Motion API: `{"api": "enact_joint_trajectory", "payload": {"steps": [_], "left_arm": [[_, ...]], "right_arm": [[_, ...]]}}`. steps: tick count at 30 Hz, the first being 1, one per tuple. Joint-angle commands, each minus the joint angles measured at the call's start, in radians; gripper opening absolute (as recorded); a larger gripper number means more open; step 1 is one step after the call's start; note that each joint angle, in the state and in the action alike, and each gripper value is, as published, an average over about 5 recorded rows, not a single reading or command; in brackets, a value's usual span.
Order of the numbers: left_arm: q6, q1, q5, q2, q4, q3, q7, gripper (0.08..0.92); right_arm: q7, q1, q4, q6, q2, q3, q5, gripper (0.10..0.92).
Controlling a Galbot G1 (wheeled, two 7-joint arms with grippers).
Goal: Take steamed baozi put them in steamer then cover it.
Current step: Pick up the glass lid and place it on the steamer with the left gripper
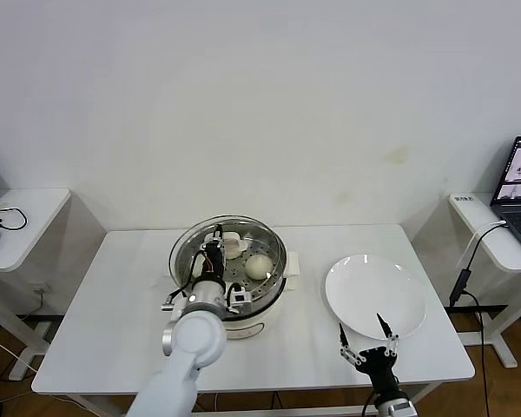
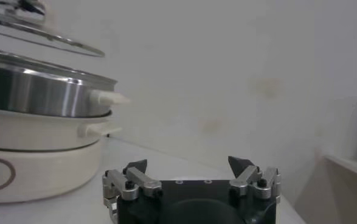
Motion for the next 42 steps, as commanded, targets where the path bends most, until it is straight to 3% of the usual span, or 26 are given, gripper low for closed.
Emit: {"api": "enact_joint_trajectory", "payload": {"steps": [1,34,37,42], "left_arm": [[0.001,-0.015,0.069,-0.077,0.048,0.017,0.010,0.142],[-0.036,0.020,0.122,-0.111,0.087,-0.020,-0.047,0.144],[-0.039,0.029,0.127,-0.110,0.069,-0.023,-0.053,0.189],[-0.041,0.056,0.125,-0.101,0.021,-0.020,-0.057,0.336]], "right_arm": [[0.000,0.000,-0.004,0.001,-0.002,-0.003,-0.001,0.823],[-0.006,-0.014,-0.004,0.010,-0.019,-0.009,0.009,0.823],[-0.006,-0.013,-0.004,0.010,-0.019,-0.012,0.009,0.823],[-0.007,-0.012,-0.004,0.009,-0.020,-0.014,0.009,0.823]]}}
